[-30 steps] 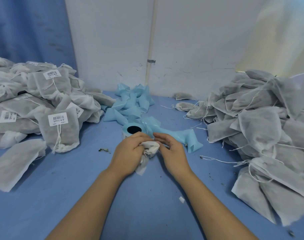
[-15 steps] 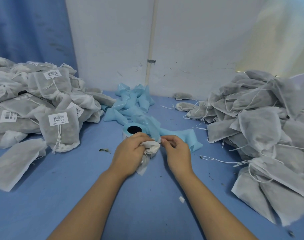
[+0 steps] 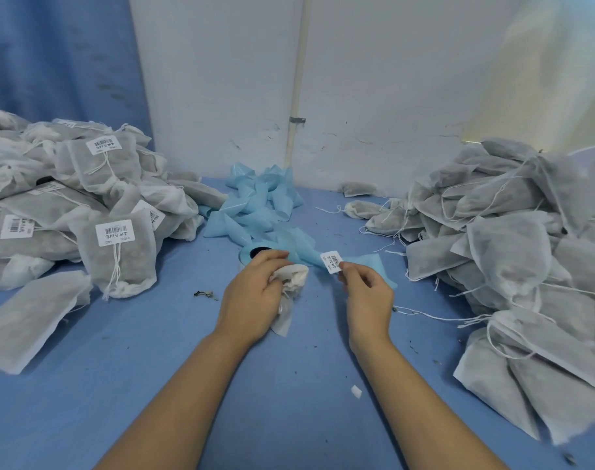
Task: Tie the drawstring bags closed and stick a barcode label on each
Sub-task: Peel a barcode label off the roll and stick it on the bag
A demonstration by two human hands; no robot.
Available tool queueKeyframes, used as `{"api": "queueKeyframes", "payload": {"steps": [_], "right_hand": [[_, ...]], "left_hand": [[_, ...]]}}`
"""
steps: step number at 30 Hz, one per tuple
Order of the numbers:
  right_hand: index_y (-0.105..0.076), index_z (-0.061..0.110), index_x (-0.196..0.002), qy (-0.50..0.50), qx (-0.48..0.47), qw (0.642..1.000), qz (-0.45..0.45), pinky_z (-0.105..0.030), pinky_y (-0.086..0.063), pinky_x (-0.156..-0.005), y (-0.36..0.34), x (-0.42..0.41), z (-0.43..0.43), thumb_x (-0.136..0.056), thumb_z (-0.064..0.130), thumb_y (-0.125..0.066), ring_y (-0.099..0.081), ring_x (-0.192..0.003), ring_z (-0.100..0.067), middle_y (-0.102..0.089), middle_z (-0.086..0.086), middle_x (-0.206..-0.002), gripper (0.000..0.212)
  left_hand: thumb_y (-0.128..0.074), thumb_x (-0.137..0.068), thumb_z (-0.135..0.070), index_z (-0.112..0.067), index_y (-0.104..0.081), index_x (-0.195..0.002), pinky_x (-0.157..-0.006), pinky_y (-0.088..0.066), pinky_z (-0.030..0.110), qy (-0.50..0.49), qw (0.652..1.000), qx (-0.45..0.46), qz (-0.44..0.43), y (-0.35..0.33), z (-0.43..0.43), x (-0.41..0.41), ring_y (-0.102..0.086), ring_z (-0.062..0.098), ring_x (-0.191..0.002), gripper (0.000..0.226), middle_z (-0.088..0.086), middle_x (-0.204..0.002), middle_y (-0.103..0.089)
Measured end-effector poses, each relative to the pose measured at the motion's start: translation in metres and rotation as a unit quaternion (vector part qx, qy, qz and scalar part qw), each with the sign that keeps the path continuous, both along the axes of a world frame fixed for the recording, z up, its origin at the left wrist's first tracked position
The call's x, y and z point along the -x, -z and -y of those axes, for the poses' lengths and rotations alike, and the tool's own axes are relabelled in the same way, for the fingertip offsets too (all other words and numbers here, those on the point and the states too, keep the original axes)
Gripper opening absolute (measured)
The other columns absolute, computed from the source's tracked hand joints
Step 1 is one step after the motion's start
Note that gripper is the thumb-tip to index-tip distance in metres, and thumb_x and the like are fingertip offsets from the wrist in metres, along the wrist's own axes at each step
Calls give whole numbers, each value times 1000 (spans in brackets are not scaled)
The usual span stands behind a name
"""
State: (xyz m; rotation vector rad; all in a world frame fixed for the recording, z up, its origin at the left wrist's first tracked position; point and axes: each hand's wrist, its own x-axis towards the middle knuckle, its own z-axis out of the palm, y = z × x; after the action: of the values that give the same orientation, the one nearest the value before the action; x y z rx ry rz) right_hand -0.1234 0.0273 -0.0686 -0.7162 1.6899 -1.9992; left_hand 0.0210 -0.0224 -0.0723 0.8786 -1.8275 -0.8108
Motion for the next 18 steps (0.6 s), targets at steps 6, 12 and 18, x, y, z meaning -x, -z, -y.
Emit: {"api": "queueKeyframes", "payload": {"steps": [6,12,18], "right_hand": [[-64,16,-106,-71,52,981,172,-17,-52,-71,-10,-3,-3,-88,0,-64,-62,-74,-10,-67,-2,-80,24],[-67,17,-90,-116,-2,955,273,-12,-49,-56,-25,-9,-6,-87,8,-66,-66,-69,-3,-71,5,-78,9],[-65,15,-89,-164,6,939,302,-13,-48,-51,-37,-24,-12,-84,15,-71,-69,-61,-5,-70,5,-65,8]], "left_hand": [[-56,-88,1,-27,-62,-102,-75,-45,8,-14,963,-139,-232,-17,-5,16,-60,0,-85,32,-10,-97,-66],[-64,-87,-6,-24,-62,-96,-81,-53,26,-44,925,-194,-325,-28,-3,19,-66,13,-91,19,0,-100,-69],[-71,-82,-6,-17,-56,-113,-80,-52,14,-118,899,-180,-382,-34,-2,20,-64,6,-98,36,-2,-112,-66]]}}
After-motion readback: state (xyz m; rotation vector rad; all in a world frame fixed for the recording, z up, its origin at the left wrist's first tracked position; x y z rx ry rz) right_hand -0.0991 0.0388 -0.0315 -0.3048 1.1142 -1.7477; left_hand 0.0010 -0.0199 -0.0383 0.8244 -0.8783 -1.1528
